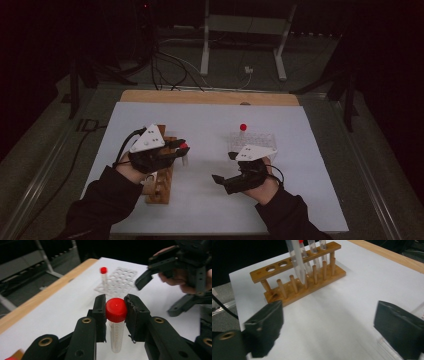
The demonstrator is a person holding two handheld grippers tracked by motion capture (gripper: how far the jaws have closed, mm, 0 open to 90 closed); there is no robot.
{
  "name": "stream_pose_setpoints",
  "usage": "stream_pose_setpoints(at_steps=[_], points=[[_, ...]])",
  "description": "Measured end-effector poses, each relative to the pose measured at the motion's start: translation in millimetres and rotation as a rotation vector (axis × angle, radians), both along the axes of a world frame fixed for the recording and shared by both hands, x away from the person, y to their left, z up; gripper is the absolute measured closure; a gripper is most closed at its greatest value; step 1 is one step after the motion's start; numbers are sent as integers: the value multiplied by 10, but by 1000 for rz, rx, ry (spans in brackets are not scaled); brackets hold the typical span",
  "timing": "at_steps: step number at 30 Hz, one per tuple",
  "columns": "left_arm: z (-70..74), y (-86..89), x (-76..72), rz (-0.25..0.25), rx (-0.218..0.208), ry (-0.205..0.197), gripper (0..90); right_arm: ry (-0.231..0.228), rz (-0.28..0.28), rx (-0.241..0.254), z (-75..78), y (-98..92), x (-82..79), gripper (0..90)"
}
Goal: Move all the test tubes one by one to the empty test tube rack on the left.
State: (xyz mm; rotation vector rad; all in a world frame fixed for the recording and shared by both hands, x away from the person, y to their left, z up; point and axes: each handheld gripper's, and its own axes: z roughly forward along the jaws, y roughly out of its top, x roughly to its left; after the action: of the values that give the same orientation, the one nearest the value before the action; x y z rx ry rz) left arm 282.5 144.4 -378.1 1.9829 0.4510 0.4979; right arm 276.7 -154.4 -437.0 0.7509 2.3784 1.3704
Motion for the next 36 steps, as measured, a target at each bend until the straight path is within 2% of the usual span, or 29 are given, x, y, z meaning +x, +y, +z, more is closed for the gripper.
stream_pose_setpoints(at_steps=[1, 4, 12, 18, 28, 36], points=[[11, 30, -1, 13, 2, -6, 720, 4, -3, -1, 0, -9, 5, 34], [45, 121, -1, 36, -8, -12, 720, 16, -2, 10, 0, -45, 16, 0], [118, 341, -26, 101, -25, -32, 720, -14, 0, 35, 35, -105, 2, 0], [110, 500, -50, 145, -32, -37, 720, -13, 3, 43, 39, -127, 1, 0], [-12, 727, -44, 216, -47, -32, 720, -15, -1, 46, 33, -139, 6, 0], [-183, 767, 7, 244, -40, -10, 720, -12, -3, 59, 27, -162, 10, 0]])
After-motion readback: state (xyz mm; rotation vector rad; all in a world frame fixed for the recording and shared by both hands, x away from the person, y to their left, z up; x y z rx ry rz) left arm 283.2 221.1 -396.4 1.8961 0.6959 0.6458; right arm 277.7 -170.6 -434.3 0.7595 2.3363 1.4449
